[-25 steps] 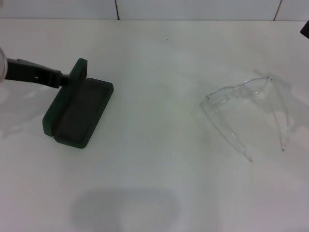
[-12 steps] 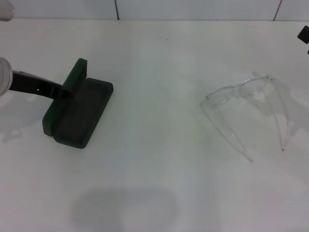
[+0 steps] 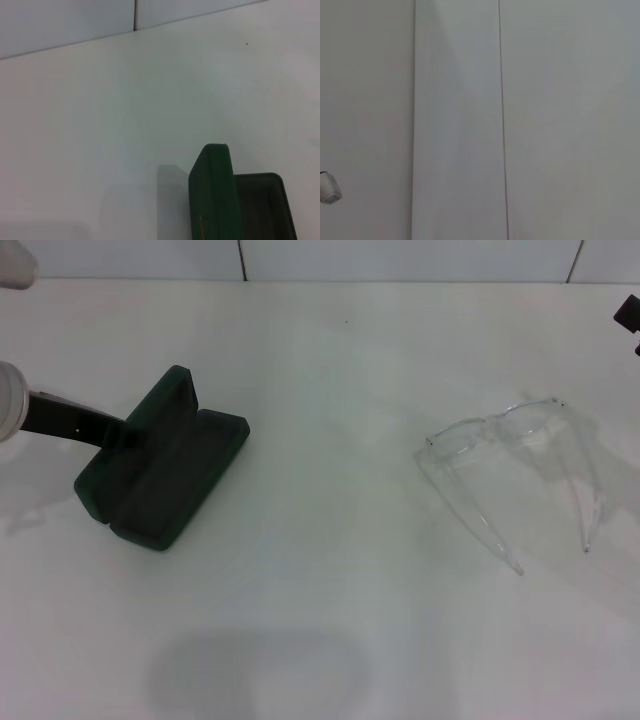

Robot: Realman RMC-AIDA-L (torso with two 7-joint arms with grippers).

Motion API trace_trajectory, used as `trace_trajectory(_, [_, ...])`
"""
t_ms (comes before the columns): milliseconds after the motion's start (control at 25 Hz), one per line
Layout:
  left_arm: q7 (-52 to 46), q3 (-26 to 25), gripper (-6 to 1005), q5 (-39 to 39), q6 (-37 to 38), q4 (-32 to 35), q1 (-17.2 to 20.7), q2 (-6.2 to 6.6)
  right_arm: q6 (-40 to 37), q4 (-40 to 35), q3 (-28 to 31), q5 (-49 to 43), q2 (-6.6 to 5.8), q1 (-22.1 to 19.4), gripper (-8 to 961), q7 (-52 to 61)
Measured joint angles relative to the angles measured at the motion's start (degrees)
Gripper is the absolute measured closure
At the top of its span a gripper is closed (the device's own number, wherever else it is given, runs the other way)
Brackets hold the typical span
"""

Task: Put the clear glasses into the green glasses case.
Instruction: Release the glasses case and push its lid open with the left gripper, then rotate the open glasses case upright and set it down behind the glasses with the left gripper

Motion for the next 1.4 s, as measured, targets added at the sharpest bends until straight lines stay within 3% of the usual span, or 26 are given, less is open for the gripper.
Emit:
trace_trajectory(520, [3.3,5.0,770,-0.6,0.0,5.1,1.1,-0.06,0.0,1.7,0.7,0.7,0.13,-0.4,363,-1.5])
trace_trajectory(840, [13.2,15.9,781,-1.4,-4.3,9.7,4.9,-0.13,0.1,2.2,2.5,2.1,-0.16,-1.9,367,-1.6])
trace_trajectory(1080, [27.5,19.3,784,-9.8,-6.1,12.2,8.3,-0.14,0.1,2.4,3.0,2.7,-0.32,-2.8,370,-1.6])
trace_trajectory(1400, [43.5,21.6,785,-18.5,-5.4,12.3,9.8,-0.12,0.4,2.4,3.0,2.8,-0.35,-3.1,374,-1.9])
